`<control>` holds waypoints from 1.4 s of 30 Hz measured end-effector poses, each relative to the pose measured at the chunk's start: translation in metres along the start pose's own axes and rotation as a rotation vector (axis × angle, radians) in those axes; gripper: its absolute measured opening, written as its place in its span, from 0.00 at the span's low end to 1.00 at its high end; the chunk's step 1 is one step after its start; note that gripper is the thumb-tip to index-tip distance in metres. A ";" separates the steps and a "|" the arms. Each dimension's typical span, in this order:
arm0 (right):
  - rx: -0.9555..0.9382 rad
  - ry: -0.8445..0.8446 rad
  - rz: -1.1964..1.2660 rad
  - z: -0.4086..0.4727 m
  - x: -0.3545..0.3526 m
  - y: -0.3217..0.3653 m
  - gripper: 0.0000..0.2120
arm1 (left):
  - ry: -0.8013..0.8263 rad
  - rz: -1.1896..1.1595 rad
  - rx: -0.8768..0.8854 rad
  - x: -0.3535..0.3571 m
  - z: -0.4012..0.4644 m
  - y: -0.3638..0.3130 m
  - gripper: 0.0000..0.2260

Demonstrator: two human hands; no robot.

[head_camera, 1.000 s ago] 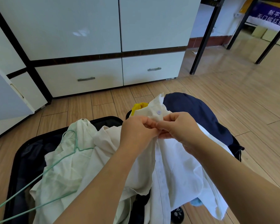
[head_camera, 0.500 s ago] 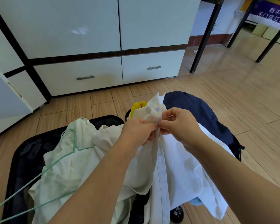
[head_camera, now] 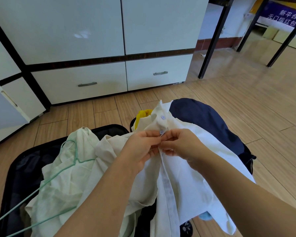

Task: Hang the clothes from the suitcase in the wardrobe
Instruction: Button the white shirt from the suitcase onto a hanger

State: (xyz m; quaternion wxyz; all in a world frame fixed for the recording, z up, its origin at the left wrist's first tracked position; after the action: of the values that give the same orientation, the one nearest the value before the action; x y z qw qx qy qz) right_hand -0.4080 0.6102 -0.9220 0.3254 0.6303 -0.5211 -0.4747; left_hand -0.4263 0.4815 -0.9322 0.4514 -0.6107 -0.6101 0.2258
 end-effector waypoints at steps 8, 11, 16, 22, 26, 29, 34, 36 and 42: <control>-0.011 -0.070 0.088 0.000 0.004 -0.006 0.09 | -0.103 0.192 0.096 -0.010 0.004 0.010 0.15; 0.014 -0.073 0.134 -0.001 0.002 -0.005 0.07 | -0.115 0.278 0.133 -0.008 0.002 0.007 0.11; 0.014 -0.083 0.190 0.000 0.000 0.000 0.09 | -0.126 0.335 0.175 -0.007 -0.001 0.007 0.10; -0.081 -0.116 0.139 -0.001 -0.001 0.011 0.08 | -0.131 0.268 0.175 -0.007 -0.001 0.001 0.05; -0.145 -0.131 0.047 -0.003 -0.004 0.019 0.07 | -0.064 0.324 0.174 -0.007 -0.003 -0.008 0.03; -0.170 -0.095 0.108 -0.004 -0.006 0.024 0.07 | -0.011 0.215 0.119 -0.010 -0.005 -0.013 0.02; -0.159 -0.087 0.148 -0.003 -0.006 0.029 0.06 | 0.042 -0.108 -0.001 -0.014 -0.006 -0.017 0.03; -0.153 -0.109 0.077 -0.004 -0.004 0.031 0.06 | 0.018 -0.122 0.011 -0.014 -0.005 -0.020 0.03; -0.161 -0.233 -0.327 -0.001 -0.001 0.036 0.09 | -0.074 -0.015 0.100 -0.009 -0.008 -0.028 0.04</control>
State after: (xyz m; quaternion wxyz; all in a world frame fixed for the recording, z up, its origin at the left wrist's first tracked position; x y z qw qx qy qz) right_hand -0.4194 0.6027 -0.8889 0.2309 0.6191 -0.4066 -0.6308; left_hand -0.4366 0.4664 -0.9075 0.4600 -0.5740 -0.6190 0.2753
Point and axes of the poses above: each hand's wrist, its own z-axis towards the middle knuckle, its own x-axis out of the palm, y = z × x, the point moved 2 cm from there along z, towards the middle knuckle, and after that the axes turned 1 degree about -x, right-handed, at the moved point
